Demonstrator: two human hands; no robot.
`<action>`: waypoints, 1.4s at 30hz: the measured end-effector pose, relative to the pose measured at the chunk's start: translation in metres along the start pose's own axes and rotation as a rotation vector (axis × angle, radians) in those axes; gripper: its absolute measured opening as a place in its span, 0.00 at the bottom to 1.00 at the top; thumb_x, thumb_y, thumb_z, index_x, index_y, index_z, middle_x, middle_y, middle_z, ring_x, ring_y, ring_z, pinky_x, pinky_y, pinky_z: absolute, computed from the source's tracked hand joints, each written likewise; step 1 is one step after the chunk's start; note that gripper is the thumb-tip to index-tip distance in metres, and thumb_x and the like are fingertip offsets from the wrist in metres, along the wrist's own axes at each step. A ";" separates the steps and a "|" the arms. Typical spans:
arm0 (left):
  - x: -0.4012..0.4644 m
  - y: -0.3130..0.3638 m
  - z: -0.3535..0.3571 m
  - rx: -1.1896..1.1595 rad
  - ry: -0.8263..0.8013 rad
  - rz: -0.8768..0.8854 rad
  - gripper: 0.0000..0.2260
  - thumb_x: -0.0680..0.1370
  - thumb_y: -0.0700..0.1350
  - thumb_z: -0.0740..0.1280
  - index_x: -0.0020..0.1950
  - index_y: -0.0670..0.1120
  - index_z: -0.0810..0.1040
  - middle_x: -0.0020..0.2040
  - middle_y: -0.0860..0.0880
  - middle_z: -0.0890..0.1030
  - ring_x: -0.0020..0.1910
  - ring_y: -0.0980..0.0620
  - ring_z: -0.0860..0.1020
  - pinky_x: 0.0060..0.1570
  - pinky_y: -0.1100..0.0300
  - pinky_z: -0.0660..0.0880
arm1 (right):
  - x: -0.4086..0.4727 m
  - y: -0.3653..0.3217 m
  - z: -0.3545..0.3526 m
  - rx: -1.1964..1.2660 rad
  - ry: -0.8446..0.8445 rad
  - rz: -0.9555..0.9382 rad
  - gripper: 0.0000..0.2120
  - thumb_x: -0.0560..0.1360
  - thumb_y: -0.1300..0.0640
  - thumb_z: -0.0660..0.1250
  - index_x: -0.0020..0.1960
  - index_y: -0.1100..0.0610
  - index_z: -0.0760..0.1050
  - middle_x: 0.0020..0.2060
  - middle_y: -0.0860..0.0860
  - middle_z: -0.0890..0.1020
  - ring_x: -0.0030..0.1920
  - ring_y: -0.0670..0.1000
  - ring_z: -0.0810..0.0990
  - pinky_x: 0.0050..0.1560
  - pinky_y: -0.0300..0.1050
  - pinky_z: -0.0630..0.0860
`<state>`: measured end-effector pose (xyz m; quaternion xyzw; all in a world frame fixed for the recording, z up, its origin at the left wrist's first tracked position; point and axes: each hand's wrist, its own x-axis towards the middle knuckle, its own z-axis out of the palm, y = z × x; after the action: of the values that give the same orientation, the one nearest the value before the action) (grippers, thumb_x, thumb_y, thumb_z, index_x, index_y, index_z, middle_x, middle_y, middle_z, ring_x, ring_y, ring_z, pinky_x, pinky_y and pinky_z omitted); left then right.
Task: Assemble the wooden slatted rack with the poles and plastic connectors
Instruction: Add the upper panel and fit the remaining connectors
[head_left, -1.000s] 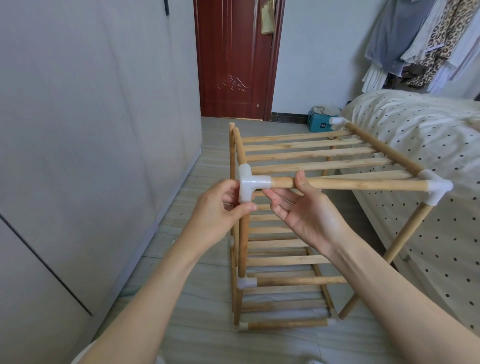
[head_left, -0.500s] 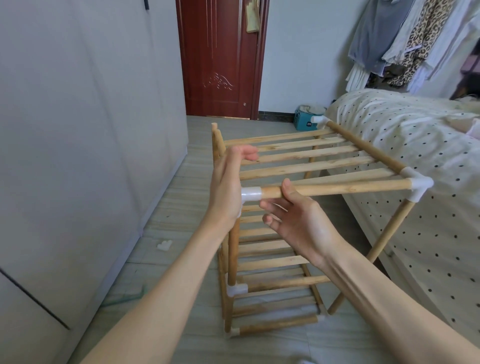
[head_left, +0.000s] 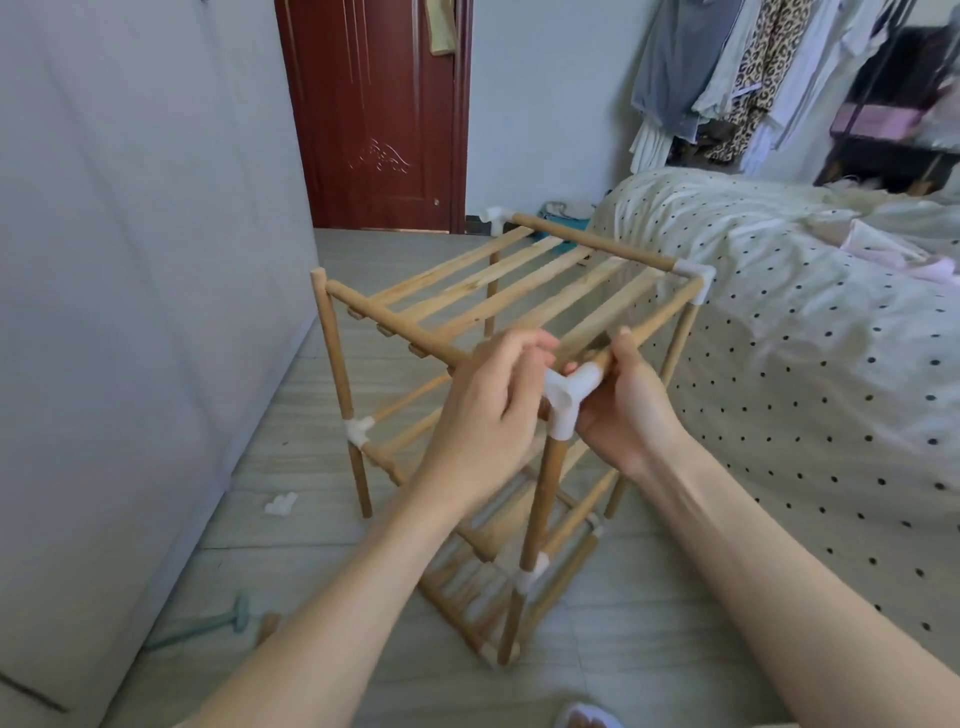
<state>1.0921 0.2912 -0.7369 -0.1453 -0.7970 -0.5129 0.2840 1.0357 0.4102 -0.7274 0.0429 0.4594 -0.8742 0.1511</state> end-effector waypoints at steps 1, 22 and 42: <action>-0.001 -0.005 -0.002 0.146 -0.031 0.103 0.13 0.81 0.46 0.54 0.56 0.48 0.76 0.52 0.54 0.78 0.53 0.59 0.74 0.54 0.65 0.69 | 0.005 -0.005 -0.004 0.031 0.060 0.012 0.22 0.80 0.41 0.52 0.46 0.60 0.70 0.27 0.51 0.74 0.33 0.50 0.75 0.56 0.51 0.75; 0.002 -0.019 0.033 0.273 -0.122 0.125 0.19 0.74 0.46 0.70 0.64 0.51 0.72 0.50 0.56 0.76 0.51 0.62 0.68 0.61 0.61 0.63 | -0.010 -0.013 -0.025 -0.653 0.201 -0.160 0.26 0.78 0.37 0.51 0.53 0.58 0.73 0.46 0.56 0.80 0.50 0.54 0.79 0.57 0.51 0.74; 0.034 -0.014 0.050 0.795 -0.223 0.272 0.16 0.73 0.61 0.60 0.49 0.53 0.79 0.38 0.53 0.73 0.40 0.49 0.75 0.41 0.56 0.57 | -0.007 -0.036 -0.055 -0.598 0.104 -0.364 0.10 0.79 0.55 0.55 0.46 0.61 0.70 0.23 0.57 0.69 0.24 0.53 0.68 0.29 0.43 0.66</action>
<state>1.0428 0.3279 -0.7423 -0.1825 -0.9320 -0.1050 0.2951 1.0279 0.4760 -0.7289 -0.0410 0.7023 -0.7103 -0.0249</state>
